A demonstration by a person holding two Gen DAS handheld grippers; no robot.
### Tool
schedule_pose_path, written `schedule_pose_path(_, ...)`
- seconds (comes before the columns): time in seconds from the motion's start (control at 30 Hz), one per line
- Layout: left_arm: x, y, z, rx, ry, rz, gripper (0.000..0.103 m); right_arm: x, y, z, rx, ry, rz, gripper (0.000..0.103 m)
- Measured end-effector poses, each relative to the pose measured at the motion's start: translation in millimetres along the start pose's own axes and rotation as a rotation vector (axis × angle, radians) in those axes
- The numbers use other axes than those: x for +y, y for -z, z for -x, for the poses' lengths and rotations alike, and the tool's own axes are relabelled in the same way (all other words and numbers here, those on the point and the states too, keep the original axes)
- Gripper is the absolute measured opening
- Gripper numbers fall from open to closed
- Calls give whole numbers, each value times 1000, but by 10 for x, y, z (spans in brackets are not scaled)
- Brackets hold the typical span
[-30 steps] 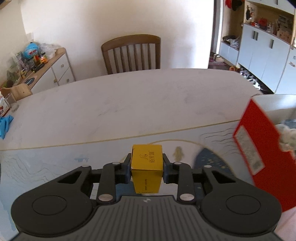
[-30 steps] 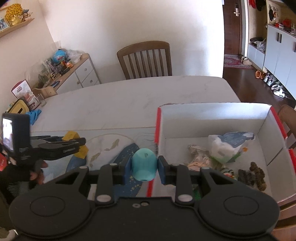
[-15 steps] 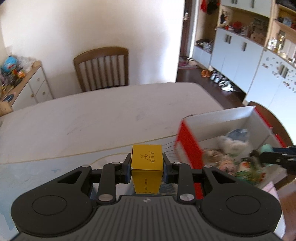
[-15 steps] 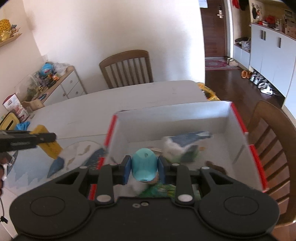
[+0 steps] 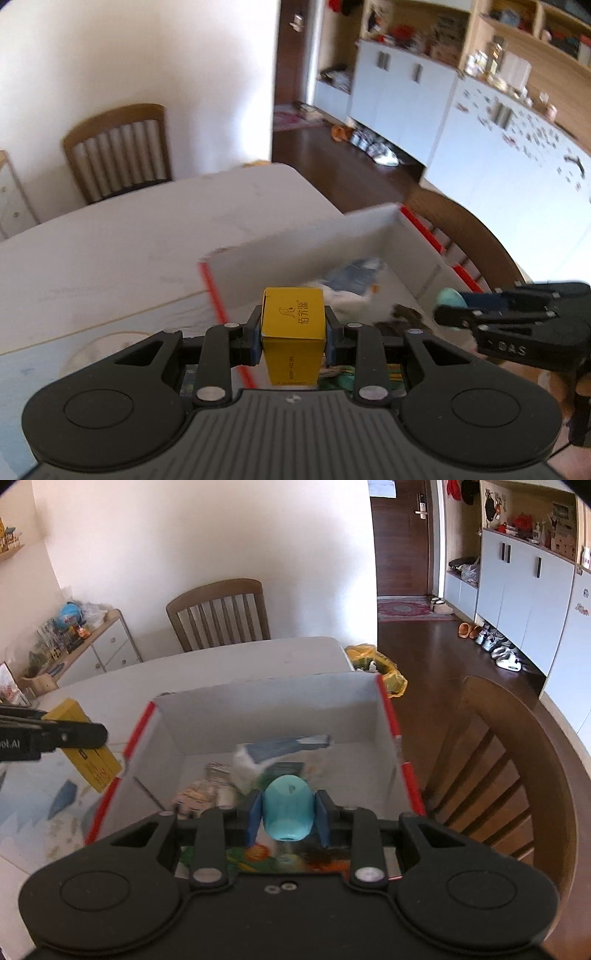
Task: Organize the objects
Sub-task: 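Carry the yellow box and teal toy over the shoebox with both tools, then open both tools to release the yellow box and teal toy into the box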
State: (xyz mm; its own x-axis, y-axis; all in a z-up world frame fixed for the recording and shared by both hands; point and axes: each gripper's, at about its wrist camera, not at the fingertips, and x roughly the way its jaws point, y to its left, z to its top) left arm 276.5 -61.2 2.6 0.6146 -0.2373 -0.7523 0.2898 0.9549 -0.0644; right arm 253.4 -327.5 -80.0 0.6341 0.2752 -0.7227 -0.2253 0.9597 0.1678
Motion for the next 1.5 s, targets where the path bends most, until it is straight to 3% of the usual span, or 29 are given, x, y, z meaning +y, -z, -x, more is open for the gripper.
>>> schedule_pose_path(0.2, -277, -57, -403, 79, 51, -28, 30, -53, 17, -149, 28, -4, 35, 29)
schedule_pose_path(0.67, -442, -80, -1151, 217, 41, -69, 30, -24, 22, -649, 106, -18, 154, 29)
schedule_pose_path(1.2, -449, -72, -1241, 195, 36, -42, 30, -135, 36, -503, 94, -38, 127, 39)
schedule_pose_path(1.23, -448, -62, -1231, 189, 32, -41, 31, -138, 37, -474, 89, -39, 126, 40)
schedule_pose_path(1.37, -417, -7, -1110, 155, 22, -30, 55, -148, 31, -375, 75, -46, 117, 42)
schedule_pose_path(1.5, -397, 62, -951, 127, 23, -27, 55, -117, 28, -267, 54, -52, 101, 44)
